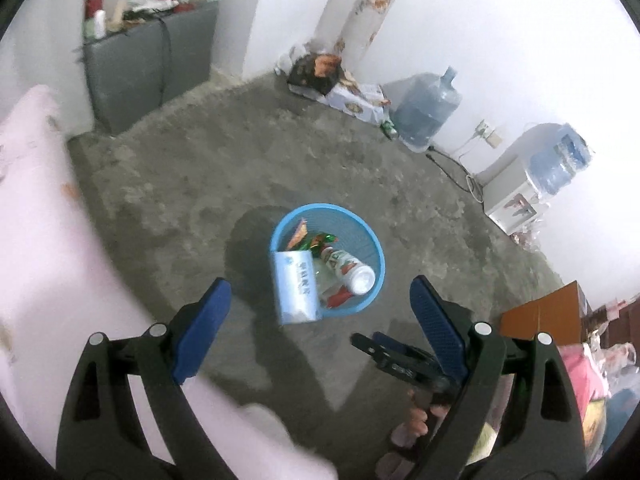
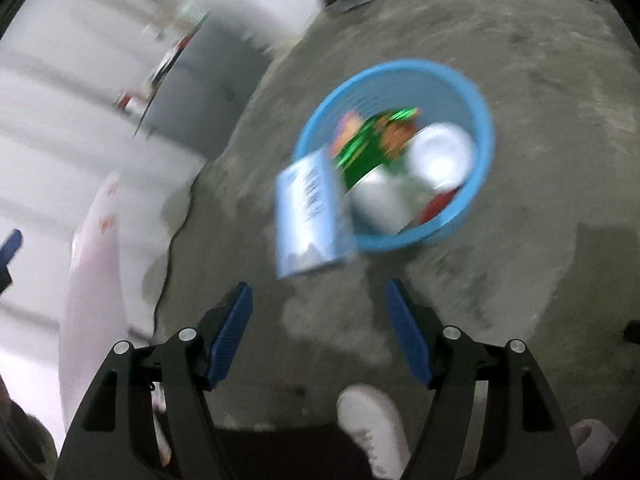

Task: Collect trash

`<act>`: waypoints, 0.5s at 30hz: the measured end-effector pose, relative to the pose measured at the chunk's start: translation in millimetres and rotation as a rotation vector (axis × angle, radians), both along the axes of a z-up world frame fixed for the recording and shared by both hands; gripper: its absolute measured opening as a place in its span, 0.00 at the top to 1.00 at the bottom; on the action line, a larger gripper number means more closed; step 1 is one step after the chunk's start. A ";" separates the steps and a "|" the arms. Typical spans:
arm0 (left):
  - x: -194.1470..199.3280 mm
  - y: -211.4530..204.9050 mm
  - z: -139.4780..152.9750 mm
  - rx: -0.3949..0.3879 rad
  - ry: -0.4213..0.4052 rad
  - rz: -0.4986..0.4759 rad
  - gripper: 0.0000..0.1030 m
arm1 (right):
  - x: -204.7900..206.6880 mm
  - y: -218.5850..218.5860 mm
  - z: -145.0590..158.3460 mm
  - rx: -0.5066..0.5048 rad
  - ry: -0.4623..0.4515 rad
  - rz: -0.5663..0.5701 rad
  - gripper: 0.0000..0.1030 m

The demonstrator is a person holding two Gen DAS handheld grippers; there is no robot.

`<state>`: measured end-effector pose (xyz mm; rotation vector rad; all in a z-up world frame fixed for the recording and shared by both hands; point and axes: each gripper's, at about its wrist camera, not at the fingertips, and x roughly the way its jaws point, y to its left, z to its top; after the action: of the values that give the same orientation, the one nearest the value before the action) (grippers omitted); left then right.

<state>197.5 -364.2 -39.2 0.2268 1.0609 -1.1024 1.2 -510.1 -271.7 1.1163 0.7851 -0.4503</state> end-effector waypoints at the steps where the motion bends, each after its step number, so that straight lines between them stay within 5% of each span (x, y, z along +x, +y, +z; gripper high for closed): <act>1: -1.1 12.2 4.6 -0.005 -0.004 0.004 0.16 | 14.2 10.2 -6.6 0.036 0.006 0.055 0.35; 5: -2.0 84.5 17.5 -0.023 -0.027 0.053 0.16 | 57.3 30.4 -37.6 0.107 0.052 0.161 0.38; 9: 2.6 163.4 19.0 -0.036 -0.020 0.138 0.16 | 98.6 15.4 -84.7 0.175 0.188 0.182 0.61; 11: 4.8 190.8 18.0 -0.026 -0.028 0.183 0.16 | 105.9 -11.2 -87.8 0.144 0.217 0.103 0.66; 15: 12.1 254.3 15.5 -0.042 -0.022 0.311 0.16 | 73.0 -65.8 -61.2 0.097 0.113 -0.177 0.67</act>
<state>209.6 -109.9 -23.7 0.0374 1.0130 -0.8387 74.1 -576.0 -332.9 1.2654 0.8163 -0.6339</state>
